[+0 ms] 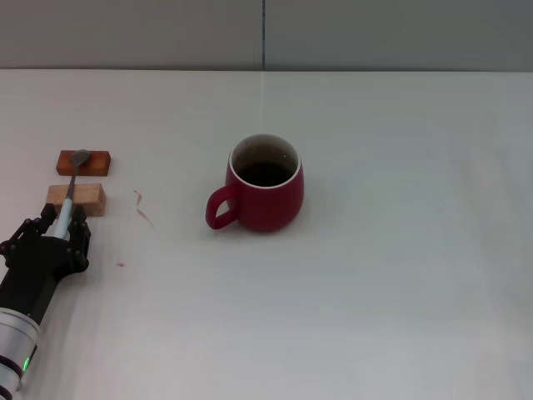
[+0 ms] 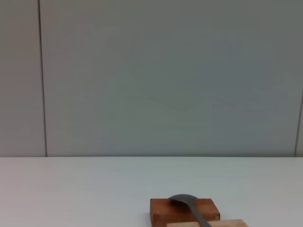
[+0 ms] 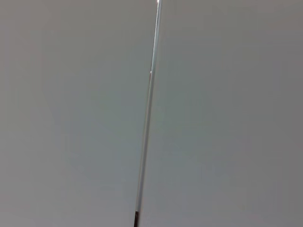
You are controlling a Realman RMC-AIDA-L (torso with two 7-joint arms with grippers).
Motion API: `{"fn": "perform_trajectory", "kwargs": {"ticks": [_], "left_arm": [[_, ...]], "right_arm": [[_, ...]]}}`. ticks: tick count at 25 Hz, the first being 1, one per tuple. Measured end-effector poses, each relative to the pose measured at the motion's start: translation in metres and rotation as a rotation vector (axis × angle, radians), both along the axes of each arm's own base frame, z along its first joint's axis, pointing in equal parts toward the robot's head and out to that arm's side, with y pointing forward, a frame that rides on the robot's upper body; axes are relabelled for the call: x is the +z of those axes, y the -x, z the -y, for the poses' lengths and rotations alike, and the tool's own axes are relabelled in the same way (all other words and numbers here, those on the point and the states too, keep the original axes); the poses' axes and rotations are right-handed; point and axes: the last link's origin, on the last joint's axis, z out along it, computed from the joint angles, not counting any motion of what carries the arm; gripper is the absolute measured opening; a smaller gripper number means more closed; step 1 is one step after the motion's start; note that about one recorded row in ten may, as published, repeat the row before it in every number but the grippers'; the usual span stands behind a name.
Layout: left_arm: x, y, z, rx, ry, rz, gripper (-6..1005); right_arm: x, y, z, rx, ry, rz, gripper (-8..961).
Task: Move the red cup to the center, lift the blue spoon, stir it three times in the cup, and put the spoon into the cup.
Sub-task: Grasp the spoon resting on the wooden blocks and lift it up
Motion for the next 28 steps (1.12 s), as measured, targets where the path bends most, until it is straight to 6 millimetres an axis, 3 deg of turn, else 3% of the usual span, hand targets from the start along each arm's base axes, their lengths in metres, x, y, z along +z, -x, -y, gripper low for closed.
{"fn": "perform_trajectory", "kwargs": {"ticks": [11,28], "left_arm": [[0.0,-0.0011,0.0002,-0.004,-0.002,0.003,387],[-0.0004,-0.0019,-0.0006,-0.006,-0.002,0.004,255]], "right_arm": [[-0.0008,-0.0002,0.0008,0.0,0.001,-0.001,701],[-0.0014,0.0001,0.0008,0.0,0.003,-0.001,701]]}}
